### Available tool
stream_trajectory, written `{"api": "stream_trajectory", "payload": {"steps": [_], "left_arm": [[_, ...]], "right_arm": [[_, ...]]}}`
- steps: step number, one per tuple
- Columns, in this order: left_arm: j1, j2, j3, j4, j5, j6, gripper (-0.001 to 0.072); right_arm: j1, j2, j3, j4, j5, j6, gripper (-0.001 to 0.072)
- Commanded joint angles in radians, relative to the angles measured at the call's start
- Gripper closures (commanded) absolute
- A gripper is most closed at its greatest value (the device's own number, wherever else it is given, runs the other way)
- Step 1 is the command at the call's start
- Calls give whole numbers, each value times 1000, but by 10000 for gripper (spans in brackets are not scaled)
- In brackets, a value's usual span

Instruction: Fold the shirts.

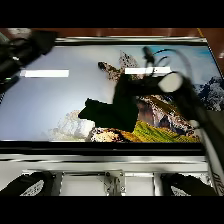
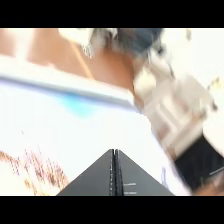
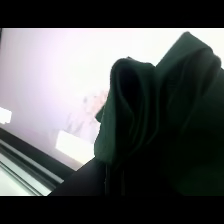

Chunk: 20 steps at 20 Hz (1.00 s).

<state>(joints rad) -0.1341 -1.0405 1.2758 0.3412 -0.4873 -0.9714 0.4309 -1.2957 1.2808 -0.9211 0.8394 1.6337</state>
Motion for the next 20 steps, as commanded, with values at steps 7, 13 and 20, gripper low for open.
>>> {"api": "stream_trajectory", "payload": {"steps": [7,13,20], "left_arm": [[77,283,1,38,-286,-142,675],[78,281,-1,71,-352,-142,675],[78,281,-1,219,-381,-279,675]], "right_arm": [[340,-422,2,357,-619,-7,41],[48,-192,2,-40,-270,-67,41],[-349,-104,-218,-329,375,11,40]]}}
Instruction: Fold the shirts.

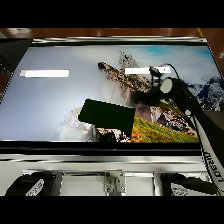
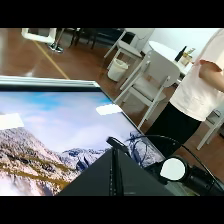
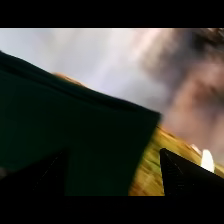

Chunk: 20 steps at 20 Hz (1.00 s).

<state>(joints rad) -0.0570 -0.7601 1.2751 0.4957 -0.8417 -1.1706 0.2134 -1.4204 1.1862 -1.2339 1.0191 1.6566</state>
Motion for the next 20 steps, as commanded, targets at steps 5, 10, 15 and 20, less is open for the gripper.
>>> {"api": "stream_trajectory", "payload": {"steps": [5,10,15,20], "left_arm": [[0,0,0,82,-69,-148,675],[0,-4,0,82,-70,-189,675],[-3,-5,0,82,-76,-188,675],[-31,-13,-1,97,-80,-188,675]], "right_arm": [[-116,11,-394,440,-140,-198,40],[-41,-90,-398,676,-226,-352,41],[-39,-135,-398,879,-262,-433,404],[-129,-46,-288,903,-184,-654,656]]}}
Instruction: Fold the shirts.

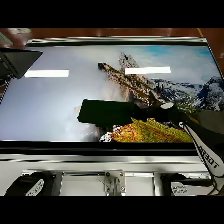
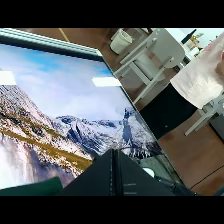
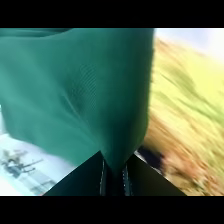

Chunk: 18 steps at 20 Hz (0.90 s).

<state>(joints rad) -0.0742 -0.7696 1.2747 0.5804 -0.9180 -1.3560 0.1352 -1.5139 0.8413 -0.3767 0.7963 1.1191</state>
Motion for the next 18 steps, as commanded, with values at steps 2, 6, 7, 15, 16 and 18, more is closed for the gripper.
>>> {"api": "stream_trajectory", "payload": {"steps": [2,6,7,15,16,18], "left_arm": [[-33,-3,0,31,-3,-3,675],[-65,-4,-32,34,1,-2,675],[-73,-3,-42,34,1,-3,675],[-109,-2,-51,26,2,-43,675],[-109,-2,-51,26,2,-54,675],[-109,-2,-51,26,10,-56,675]], "right_arm": [[-165,124,133,37,95,-84,656],[-497,258,277,-172,205,124,656],[-582,284,298,-219,222,163,656],[-1173,364,324,-342,274,212,656],[-1215,364,324,-383,291,212,656],[-1271,364,324,-476,344,213,656]]}}
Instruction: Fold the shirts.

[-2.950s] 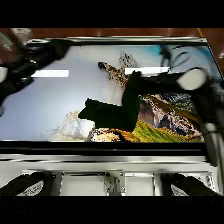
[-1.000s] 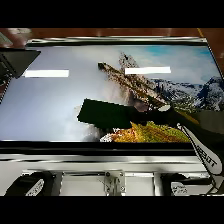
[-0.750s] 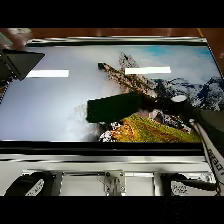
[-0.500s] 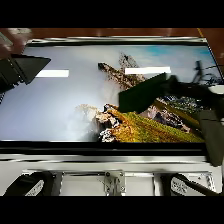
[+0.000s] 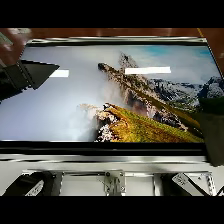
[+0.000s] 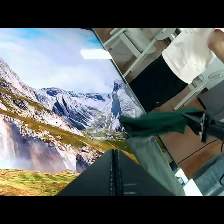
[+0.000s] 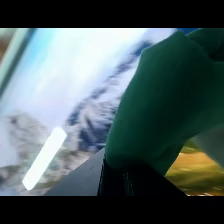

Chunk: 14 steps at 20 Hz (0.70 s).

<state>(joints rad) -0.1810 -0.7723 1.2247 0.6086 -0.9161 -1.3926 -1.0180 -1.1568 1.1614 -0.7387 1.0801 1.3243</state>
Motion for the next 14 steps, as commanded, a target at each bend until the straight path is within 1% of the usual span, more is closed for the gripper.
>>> {"api": "stream_trajectory", "payload": {"steps": [1,3,5,9,12,14], "left_arm": [[-2,0,-1,-2,23,-19,675],[-2,1,0,-3,53,-19,675],[-3,1,0,-3,50,-19,675],[-2,1,0,-2,41,-18,675],[-2,1,0,-2,41,-18,675],[-2,1,0,-2,41,-18,674]], "right_arm": [[-137,7,4,-170,91,10,656],[-170,7,4,-275,140,49,656],[-201,7,4,-370,178,53,656],[-229,7,0,-591,229,131,655],[-229,6,-60,-646,221,146,655],[-231,7,-125,-723,217,166,655]]}}
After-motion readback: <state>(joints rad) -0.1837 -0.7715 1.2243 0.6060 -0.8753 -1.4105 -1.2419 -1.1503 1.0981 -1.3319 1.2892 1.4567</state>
